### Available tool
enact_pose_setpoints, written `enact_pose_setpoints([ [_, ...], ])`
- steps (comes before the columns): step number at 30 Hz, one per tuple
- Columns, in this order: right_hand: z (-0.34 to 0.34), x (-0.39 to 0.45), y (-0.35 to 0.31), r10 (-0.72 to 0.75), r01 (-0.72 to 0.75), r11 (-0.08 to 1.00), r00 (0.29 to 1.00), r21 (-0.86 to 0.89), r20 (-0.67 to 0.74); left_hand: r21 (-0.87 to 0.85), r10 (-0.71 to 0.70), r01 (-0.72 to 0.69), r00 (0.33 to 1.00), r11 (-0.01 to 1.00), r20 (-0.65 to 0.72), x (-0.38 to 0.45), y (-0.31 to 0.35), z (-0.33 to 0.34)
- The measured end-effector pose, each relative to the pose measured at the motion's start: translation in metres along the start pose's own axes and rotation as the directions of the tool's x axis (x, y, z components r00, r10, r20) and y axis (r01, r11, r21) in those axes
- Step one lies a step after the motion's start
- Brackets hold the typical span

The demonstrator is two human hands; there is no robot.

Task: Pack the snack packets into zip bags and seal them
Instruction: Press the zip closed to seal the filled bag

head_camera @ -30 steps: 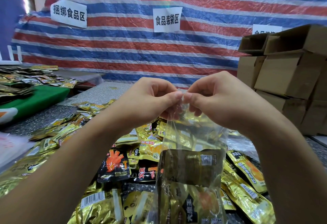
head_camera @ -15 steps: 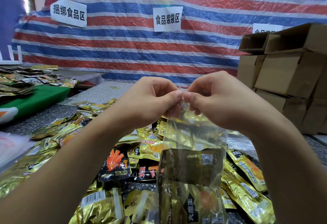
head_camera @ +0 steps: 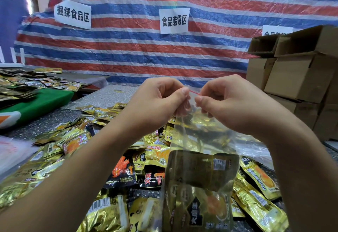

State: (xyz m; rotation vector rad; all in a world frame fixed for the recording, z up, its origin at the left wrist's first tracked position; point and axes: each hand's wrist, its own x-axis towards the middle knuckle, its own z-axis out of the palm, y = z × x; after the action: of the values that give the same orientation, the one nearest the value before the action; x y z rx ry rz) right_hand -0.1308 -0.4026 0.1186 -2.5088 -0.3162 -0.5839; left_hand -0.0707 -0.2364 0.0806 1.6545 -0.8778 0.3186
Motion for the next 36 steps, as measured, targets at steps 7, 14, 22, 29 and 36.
enact_pose_setpoints([
  [7, 0.0, 0.001, 0.0, -0.012, 0.016, 0.999, 0.995, 0.039, -0.096, -0.083, -0.092, 0.095, 0.995, 0.992, 0.04, 0.001, 0.0, 0.001],
  [14, -0.003, -0.001, -0.002, -0.039, 0.043, 0.998, 0.996, 0.038, -0.083, -0.066, 0.033, -0.035, 0.999, 0.997, -0.03, -0.002, 0.002, 0.004],
  [22, -0.007, -0.003, 0.0, -0.07, 0.07, 0.998, 0.99, -0.001, -0.126, -0.064, 0.032, -0.037, 0.996, 0.997, -0.079, -0.003, 0.007, 0.007],
  [29, -0.01, -0.01, -0.009, -0.125, 0.116, 0.992, 0.974, -0.057, -0.19, -0.043, 0.106, -0.113, 0.984, 0.993, -0.141, -0.01, 0.02, 0.012],
  [36, -0.012, -0.018, -0.023, -0.165, 0.171, 0.985, 0.965, 0.013, -0.202, 0.002, 0.187, -0.19, 0.964, 0.982, -0.189, -0.015, 0.028, 0.012],
])
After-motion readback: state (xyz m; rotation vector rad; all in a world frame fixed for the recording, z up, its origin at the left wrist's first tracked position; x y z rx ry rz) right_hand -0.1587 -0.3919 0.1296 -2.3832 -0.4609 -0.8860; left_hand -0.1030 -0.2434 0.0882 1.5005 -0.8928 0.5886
